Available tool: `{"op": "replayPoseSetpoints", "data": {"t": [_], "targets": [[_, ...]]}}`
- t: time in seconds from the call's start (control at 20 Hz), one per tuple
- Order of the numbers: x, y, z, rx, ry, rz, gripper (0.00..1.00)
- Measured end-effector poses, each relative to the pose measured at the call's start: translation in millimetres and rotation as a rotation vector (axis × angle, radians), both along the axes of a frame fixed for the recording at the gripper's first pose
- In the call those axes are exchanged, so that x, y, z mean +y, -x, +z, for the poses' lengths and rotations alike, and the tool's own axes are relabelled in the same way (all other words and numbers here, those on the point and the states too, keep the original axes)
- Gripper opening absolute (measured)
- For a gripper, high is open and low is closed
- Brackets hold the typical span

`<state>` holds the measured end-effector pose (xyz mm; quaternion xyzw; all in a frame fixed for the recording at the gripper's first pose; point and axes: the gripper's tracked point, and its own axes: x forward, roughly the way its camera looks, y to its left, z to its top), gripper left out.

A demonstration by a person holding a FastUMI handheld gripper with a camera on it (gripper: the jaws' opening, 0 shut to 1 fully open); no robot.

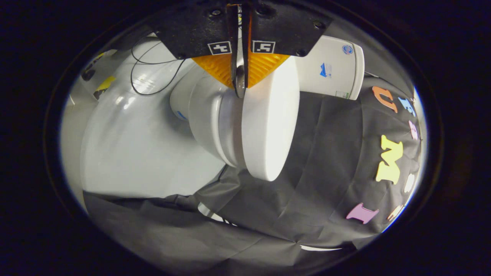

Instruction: Open the toilet lid.

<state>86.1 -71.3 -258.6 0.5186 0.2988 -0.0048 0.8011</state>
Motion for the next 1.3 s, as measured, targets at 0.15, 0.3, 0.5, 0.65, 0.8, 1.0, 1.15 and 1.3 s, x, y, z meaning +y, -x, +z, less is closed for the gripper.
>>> {"op": "replayPoseSetpoints", "data": {"t": [0.15,0.3,0.5,0.65,0.8,1.0,1.15,1.3], "targets": [[5.4,-0.4,23.4,-0.030,0.038,0.018,0.07],[8.5,-5.3,36.4,-0.066,0.075,0.038,0.07],[12.6,-4.1,51.8,-0.100,0.144,0.059,0.07],[16.2,-5.3,67.1,-0.129,0.149,0.062,0.07],[20.4,-4.4,80.4,-0.161,0.186,0.076,0.07],[26.3,-7.2,97.7,-0.192,0.225,0.085,0.07],[32.1,-7.5,110.4,-0.212,0.239,0.086,0.07],[37.0,-5.8,120.4,-0.227,0.268,0.089,0.07]]}}
